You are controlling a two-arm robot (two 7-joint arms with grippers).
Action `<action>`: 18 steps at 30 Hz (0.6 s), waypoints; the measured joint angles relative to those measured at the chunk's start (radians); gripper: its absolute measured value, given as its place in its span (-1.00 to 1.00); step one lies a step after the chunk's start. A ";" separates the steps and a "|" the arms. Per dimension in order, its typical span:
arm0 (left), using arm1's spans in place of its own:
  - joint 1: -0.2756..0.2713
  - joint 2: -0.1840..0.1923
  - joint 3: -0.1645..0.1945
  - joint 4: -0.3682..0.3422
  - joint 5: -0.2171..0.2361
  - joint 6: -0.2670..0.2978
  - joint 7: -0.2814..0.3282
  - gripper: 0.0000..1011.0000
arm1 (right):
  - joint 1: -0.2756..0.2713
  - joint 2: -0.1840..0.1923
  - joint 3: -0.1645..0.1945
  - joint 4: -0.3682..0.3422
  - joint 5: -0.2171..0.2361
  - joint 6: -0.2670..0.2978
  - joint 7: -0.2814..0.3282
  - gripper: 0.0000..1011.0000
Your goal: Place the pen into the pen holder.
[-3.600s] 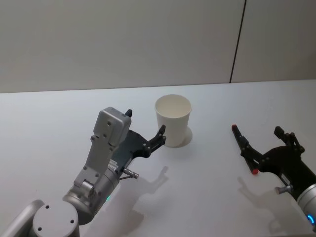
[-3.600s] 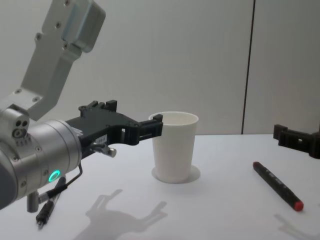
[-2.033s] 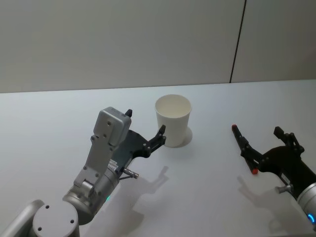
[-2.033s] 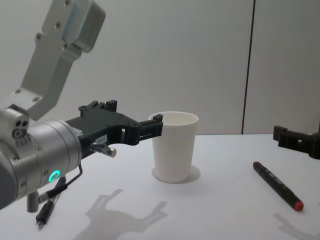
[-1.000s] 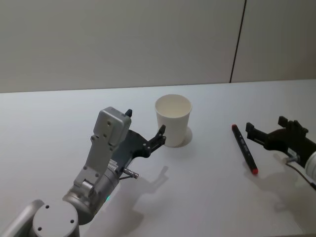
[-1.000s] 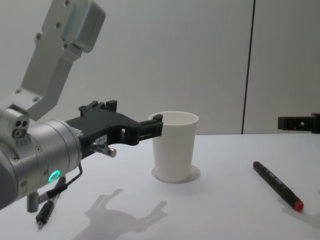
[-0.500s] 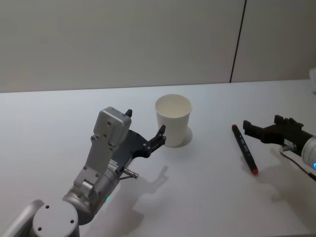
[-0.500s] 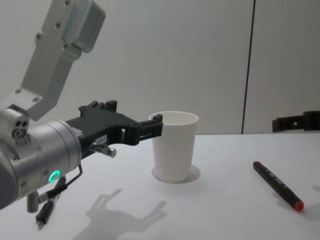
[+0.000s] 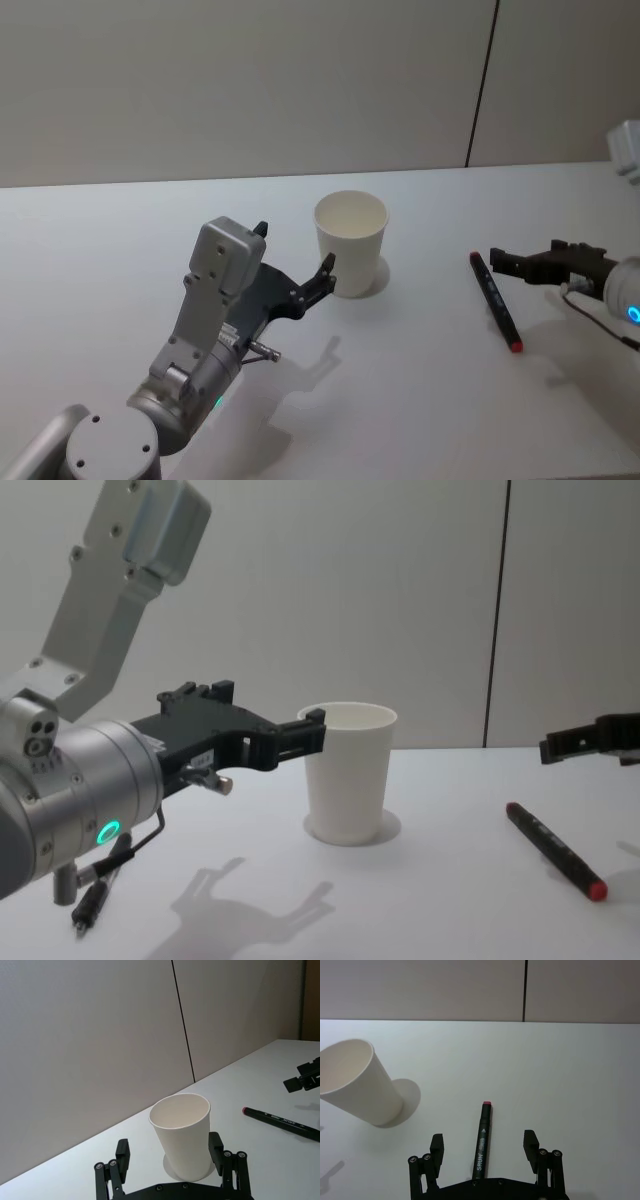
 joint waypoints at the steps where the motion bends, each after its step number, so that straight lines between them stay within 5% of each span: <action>1: 0.000 0.000 0.000 0.000 0.000 0.000 0.000 0.99 | 0.006 -0.001 0.000 0.006 -0.001 0.003 0.001 0.98; 18: 0.000 0.000 0.000 0.000 0.000 0.000 0.000 0.99 | 0.125 -0.035 -0.014 0.160 -0.052 0.059 0.023 0.98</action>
